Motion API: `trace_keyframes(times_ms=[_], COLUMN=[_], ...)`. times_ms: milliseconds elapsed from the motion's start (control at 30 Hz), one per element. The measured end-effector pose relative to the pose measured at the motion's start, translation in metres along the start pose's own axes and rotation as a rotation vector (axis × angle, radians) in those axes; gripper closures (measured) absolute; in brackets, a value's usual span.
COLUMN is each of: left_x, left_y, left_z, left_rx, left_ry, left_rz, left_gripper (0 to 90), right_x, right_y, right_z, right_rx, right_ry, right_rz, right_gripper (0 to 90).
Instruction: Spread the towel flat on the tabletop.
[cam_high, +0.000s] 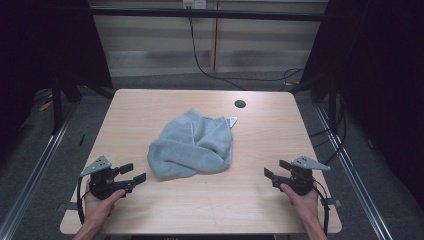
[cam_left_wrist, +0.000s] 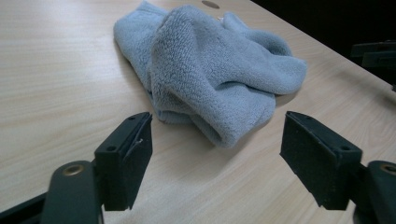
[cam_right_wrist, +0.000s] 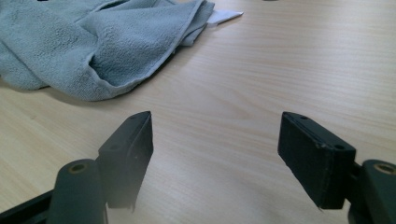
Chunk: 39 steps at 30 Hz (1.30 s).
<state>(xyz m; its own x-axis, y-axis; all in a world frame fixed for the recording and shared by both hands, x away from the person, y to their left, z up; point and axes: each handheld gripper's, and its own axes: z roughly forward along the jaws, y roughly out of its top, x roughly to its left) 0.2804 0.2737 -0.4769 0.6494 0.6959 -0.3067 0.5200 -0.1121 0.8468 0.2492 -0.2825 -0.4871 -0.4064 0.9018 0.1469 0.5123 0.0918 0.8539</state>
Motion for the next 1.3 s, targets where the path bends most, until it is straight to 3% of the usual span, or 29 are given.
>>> trace_keyframes(times_ms=[200, 300, 400, 467, 600, 767, 933, 967, 1067, 1133, 1200, 1300], left_x=[-0.001, -0.001, -0.003, -0.002, 0.005, 0.021, 0.031, 0.031, 0.027, 0.024, 0.022, 0.022], left_y=[0.004, 0.011, 0.021, 0.026, 0.038, 0.052, 0.055, 0.055, 0.046, 0.043, 0.041, 0.039], left_z=[0.006, 0.015, 0.023, 0.026, 0.032, 0.044, 0.060, 0.060, 0.078, 0.082, 0.083, 0.085], left_rx=[0.015, 0.022, 0.025, 0.023, 0.024, -0.002, 0.024, 0.024, 0.105, 0.139, 0.145, 0.159], left_ry=[-0.001, -0.017, -0.002, -0.009, 0.032, 0.070, 0.085, 0.085, 0.036, 0.041, 0.037, 0.022], left_rz=[0.013, 0.011, 0.040, 0.031, 0.061, 0.028, 0.012, 0.012, 0.077, 0.113, 0.110, 0.112], left_gripper=[26.7, 31.3, 32.0, 32.0, 33.0, 33.7, 33.4, 36.9, 53.7, 61.3, 65.2, 66.1], right_x=[0.008, 0.011, 0.016, 0.022, 0.033, 0.044, 0.050, 0.050, 0.062, 0.068, 0.076, 0.080], right_y=[0.005, 0.012, 0.018, 0.022, 0.032, 0.048, 0.065, 0.065, 0.077, 0.080, 0.080, 0.079], right_z=[0.003, 0.008, 0.018, 0.024, 0.035, 0.051, 0.076, 0.076, 0.099, 0.110, 0.123, 0.137], right_rx=[0.037, 0.053, 0.070, 0.083, 0.092, 0.105, 0.117, 0.117, 0.123, 0.141, 0.157, 0.170], right_ry=[0.026, 0.090, 0.121, 0.139, 0.184, 0.222, 0.257, 0.257, 0.286, 0.296, 0.303, 0.304], right_rz=[-0.008, -0.021, -0.027, -0.038, -0.063, -0.067, -0.076, -0.076, -0.105, -0.122, -0.147, -0.137], right_gripper=[32.5, 35.3, 36.7, 37.2, 37.5, 37.4, 37.0, 37.0, 40.0, 40.2, 40.2, 39.0])
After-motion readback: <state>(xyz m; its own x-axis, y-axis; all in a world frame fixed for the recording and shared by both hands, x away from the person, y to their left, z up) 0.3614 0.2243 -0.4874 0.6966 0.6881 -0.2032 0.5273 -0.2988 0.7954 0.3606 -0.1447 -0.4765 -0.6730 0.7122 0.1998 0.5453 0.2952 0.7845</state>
